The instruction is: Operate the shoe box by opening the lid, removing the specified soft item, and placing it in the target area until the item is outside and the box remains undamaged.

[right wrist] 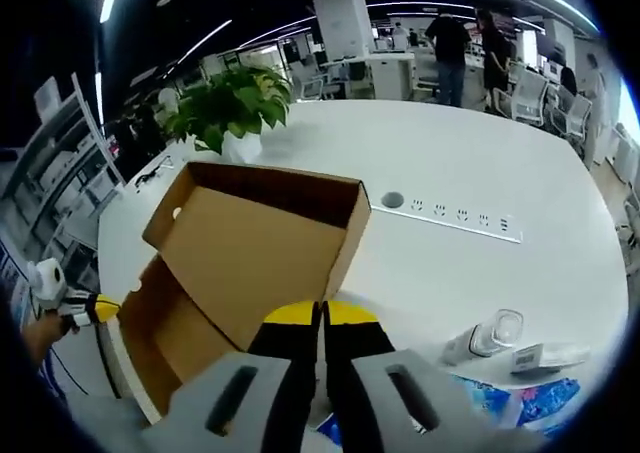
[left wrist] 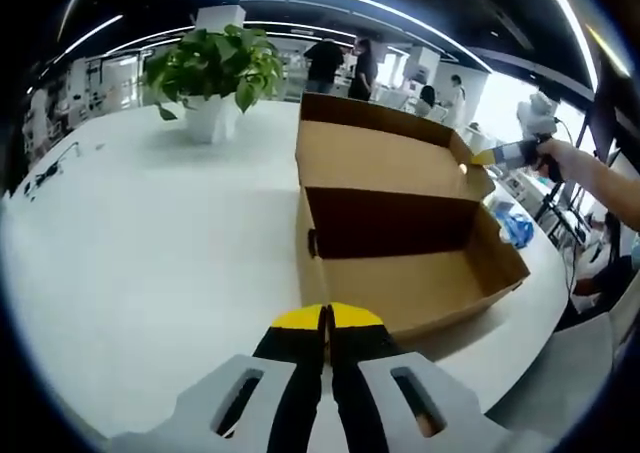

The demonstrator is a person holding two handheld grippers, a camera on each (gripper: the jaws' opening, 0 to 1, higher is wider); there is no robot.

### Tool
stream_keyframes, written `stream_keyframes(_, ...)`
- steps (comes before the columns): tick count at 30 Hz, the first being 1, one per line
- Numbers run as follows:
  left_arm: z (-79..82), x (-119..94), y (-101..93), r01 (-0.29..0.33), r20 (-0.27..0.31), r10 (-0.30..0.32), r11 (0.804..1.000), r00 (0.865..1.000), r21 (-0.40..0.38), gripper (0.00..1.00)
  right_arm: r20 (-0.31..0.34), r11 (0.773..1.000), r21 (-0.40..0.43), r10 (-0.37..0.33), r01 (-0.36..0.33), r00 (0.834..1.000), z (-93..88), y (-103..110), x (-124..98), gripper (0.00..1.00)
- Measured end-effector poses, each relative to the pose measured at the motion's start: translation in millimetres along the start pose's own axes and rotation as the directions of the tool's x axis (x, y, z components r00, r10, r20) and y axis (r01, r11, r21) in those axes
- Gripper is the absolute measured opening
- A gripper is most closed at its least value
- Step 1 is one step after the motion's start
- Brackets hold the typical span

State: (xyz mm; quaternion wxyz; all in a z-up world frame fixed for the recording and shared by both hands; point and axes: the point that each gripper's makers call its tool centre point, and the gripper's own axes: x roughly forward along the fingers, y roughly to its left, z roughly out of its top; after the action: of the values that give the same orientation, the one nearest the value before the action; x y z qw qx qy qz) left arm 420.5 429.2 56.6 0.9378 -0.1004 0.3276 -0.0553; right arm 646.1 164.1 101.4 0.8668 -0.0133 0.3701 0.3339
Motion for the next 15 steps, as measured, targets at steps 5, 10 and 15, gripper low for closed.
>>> stream_keyframes(5,0.1,0,-0.1,-0.001,0.001,0.001,1.000,1.000,0.002,0.00,0.020,1.000,-0.008,0.002,-0.001,1.000,0.6,5,-7,0.00)
stream_keyframes(10,0.1,0,0.2,0.000,0.000,0.000,1.000,1.000,0.002,0.00,0.040,1.000,-0.018,0.005,-0.004,0.999,1.1,7,-13,0.00)
stream_keyframes(15,0.2,0,0.3,0.002,-0.001,-0.002,1.000,1.000,0.004,0.00,0.056,1.000,-0.028,0.007,-0.005,0.998,-0.2,12,-19,0.00)
